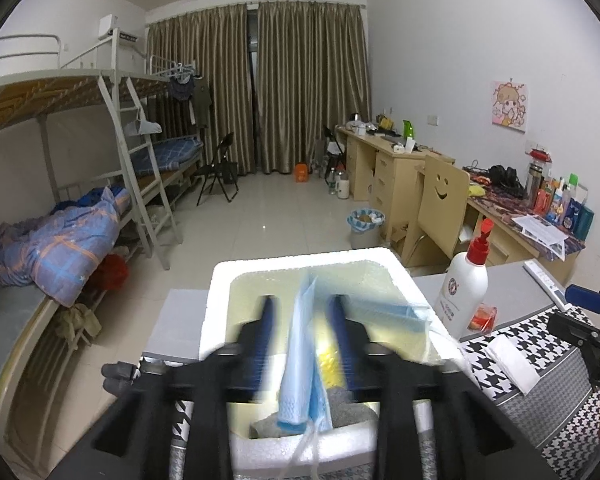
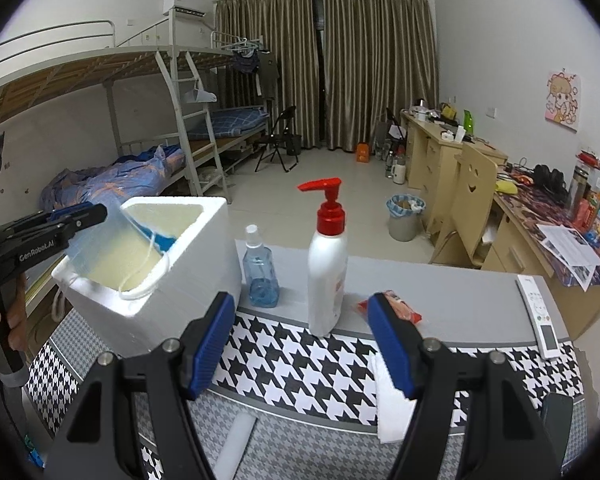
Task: Organize soft objects
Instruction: 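Lower the blue mask into the foam box and open the left gripper, then move both tools back from the box toward the white foam strip and towel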
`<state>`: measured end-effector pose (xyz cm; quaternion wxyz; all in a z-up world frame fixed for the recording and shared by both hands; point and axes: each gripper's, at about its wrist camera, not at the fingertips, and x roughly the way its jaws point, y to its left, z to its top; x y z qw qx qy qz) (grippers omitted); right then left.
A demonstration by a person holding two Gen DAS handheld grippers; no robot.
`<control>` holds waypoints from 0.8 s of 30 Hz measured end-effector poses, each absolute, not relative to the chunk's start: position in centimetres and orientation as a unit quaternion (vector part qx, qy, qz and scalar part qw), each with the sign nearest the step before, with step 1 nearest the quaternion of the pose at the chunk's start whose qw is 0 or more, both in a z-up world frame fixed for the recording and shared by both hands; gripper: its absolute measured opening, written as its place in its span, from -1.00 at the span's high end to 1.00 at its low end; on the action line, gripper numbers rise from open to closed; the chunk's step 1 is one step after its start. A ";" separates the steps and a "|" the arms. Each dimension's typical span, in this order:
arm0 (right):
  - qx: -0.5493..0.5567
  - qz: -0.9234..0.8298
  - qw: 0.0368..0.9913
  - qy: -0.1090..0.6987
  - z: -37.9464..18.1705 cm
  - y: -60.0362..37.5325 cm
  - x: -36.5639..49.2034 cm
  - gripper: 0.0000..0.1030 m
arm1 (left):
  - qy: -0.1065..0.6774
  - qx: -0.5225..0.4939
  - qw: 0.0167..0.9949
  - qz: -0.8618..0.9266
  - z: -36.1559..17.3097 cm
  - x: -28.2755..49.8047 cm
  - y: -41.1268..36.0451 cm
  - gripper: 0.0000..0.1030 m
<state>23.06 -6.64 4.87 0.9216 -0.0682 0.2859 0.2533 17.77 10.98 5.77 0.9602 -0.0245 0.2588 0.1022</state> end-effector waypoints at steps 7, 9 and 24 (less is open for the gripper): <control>-0.062 0.247 0.922 0.292 4.4 -7.4 22.9 -0.42 | 0.247 -0.023 0.964 0.092 5.6 17.6 10.4 -0.68; -0.061 0.244 0.922 0.294 4.2 -7.6 22.8 -0.42 | 0.236 -0.016 0.968 0.088 5.8 17.3 9.9 -0.80; -0.049 0.235 0.924 0.296 4.1 -9.5 22.1 -0.42 | 0.231 -0.016 0.971 0.055 6.0 16.5 7.2 -0.89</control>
